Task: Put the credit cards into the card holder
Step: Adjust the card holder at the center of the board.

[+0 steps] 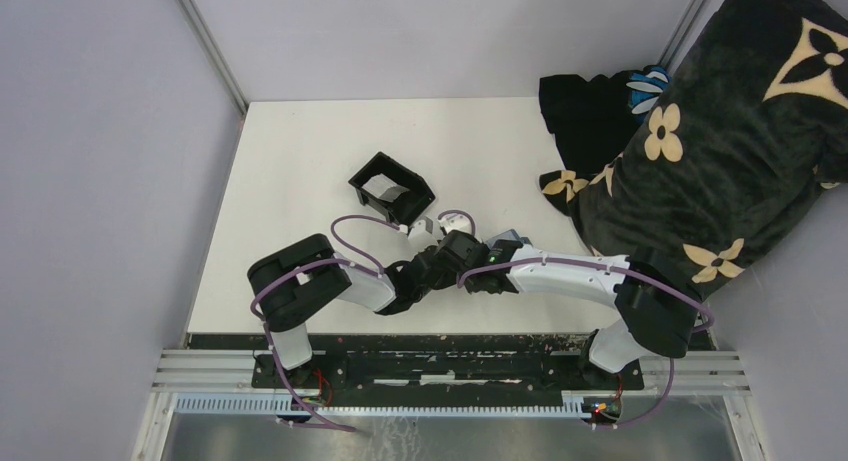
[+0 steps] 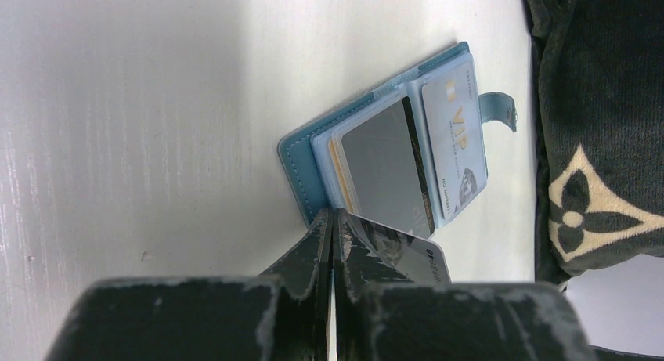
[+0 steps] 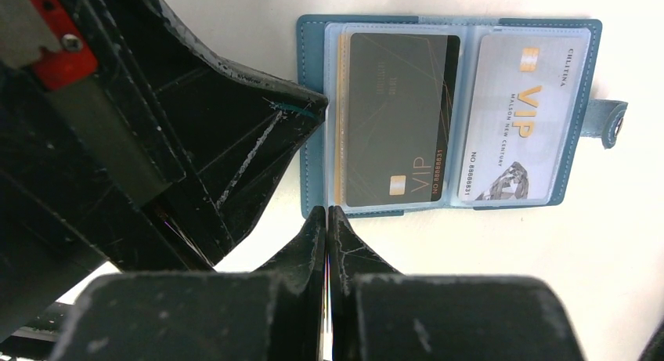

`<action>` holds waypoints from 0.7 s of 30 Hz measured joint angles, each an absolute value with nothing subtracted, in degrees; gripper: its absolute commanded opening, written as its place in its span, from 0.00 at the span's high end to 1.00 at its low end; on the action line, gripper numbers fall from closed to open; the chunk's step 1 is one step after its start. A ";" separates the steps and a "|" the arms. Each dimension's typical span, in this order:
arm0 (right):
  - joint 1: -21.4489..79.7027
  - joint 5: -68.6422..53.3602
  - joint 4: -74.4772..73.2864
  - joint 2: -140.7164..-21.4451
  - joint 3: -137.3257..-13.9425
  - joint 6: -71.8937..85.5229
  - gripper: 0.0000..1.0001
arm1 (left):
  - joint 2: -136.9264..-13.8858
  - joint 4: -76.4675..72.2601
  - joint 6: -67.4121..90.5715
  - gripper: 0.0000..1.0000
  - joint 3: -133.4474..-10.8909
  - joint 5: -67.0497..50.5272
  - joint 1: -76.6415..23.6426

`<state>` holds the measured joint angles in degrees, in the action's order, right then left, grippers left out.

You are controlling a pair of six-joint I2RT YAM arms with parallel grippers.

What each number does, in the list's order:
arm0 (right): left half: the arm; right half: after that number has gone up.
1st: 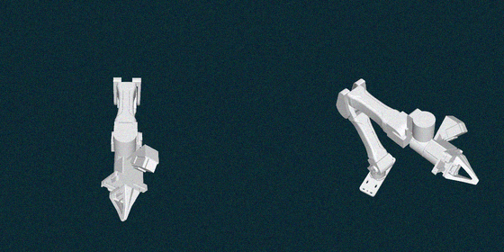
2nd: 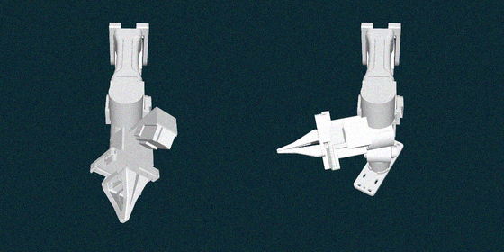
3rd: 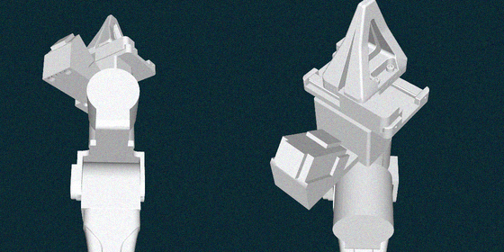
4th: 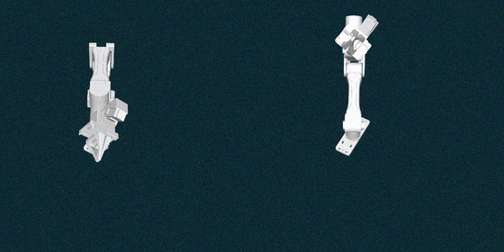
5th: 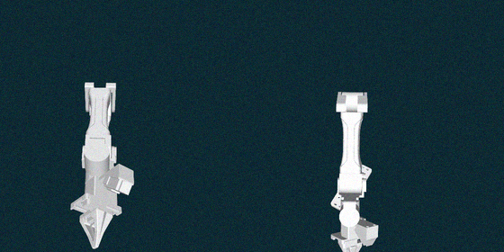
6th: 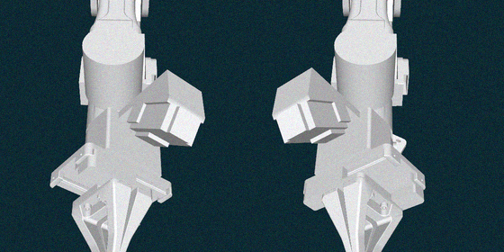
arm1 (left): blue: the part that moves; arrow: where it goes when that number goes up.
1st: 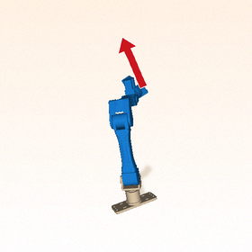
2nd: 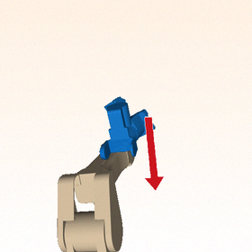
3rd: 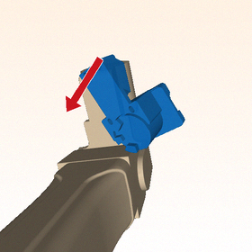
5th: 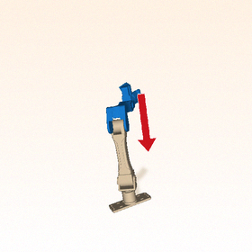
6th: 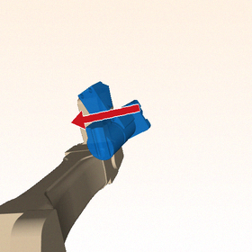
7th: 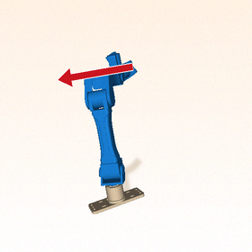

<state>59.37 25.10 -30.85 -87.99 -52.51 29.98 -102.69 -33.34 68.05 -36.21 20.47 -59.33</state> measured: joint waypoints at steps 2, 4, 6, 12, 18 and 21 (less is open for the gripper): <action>59.44 25.10 -30.83 -88.05 -52.51 30.04 0.99 | -102.69 -33.43 68.07 0.97 -36.14 20.47 -59.33; 59.53 25.10 -30.85 -88.14 -52.51 30.15 0.99 | -102.69 -33.56 68.07 0.97 -36.07 20.47 -59.33; 59.53 25.12 -30.83 -88.23 -52.51 30.17 0.99 | -102.67 -33.78 68.05 0.97 -35.92 20.49 -59.33; 59.57 25.50 -30.50 -89.12 -52.51 30.20 0.99 | -102.41 -34.02 68.07 0.97 -35.48 20.51 -59.29; 59.72 26.11 -30.24 -89.80 -52.82 30.24 0.99 | -102.04 -33.89 68.07 0.97 -35.14 20.51 -59.22; 59.90 27.38 -30.68 -89.89 -52.97 30.33 0.99 | -102.04 -33.89 68.07 0.97 -35.14 20.51 -59.22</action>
<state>59.90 27.38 -30.68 -89.89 -52.97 30.33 -102.04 -33.89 68.07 -35.14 20.51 -59.22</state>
